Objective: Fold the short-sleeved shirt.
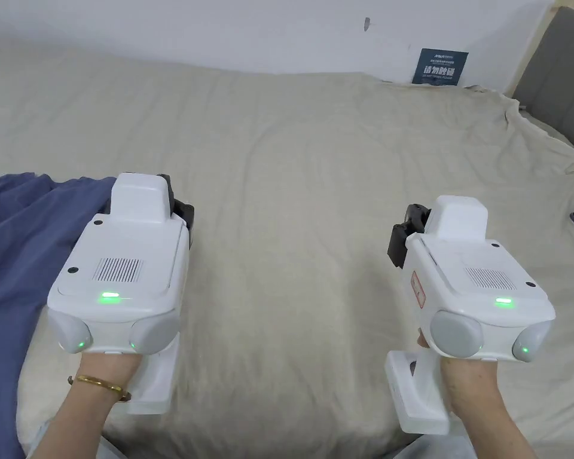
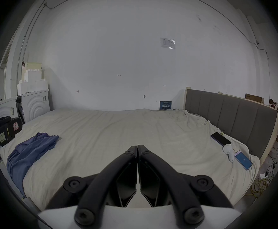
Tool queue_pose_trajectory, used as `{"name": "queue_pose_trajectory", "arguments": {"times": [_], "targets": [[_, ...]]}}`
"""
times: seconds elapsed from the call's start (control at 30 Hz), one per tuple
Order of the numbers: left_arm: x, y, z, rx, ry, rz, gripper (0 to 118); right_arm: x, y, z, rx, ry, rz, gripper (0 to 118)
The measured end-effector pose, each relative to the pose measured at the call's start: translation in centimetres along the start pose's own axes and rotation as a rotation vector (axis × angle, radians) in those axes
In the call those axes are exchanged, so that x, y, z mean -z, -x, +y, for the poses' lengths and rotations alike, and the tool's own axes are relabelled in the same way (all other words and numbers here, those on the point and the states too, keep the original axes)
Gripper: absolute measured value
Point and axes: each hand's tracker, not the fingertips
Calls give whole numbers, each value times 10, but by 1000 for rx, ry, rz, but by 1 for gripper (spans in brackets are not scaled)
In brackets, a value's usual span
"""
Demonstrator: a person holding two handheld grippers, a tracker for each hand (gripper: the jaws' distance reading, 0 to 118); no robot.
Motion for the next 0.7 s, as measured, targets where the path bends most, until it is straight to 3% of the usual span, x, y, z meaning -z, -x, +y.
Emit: {"name": "queue_pose_trajectory", "arguments": {"times": [0.7], "targets": [[-6,-3,-2,25,0,-16,0,-10,2,7,-49,-38,7,0]]}}
